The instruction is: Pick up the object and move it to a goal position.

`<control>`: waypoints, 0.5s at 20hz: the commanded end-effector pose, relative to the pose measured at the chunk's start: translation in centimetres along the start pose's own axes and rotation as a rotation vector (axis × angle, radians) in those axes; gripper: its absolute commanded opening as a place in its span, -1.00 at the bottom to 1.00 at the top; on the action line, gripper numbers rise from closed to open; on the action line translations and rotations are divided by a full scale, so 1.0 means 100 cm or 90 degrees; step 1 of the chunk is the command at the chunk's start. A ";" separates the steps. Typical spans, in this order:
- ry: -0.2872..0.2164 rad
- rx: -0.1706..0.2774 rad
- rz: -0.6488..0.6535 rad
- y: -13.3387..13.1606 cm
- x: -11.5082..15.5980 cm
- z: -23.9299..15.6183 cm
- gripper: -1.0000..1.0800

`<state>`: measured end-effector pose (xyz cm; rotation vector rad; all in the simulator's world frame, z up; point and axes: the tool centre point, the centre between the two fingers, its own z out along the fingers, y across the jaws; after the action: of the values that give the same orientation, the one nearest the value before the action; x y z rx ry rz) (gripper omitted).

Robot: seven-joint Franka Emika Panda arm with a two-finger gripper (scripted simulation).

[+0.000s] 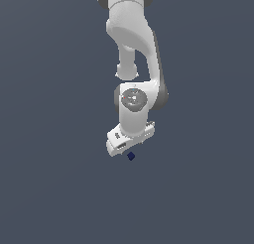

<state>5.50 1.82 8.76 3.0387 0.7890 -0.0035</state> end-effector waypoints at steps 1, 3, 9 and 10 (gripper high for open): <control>0.001 0.000 -0.034 0.002 0.004 0.008 0.92; 0.001 0.000 -0.055 0.003 0.007 0.013 0.92; 0.002 0.001 -0.094 0.005 0.012 0.022 0.92; 0.002 0.001 -0.098 0.005 0.012 0.023 0.92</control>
<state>6.68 1.96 6.58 2.9771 1.0028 -0.0014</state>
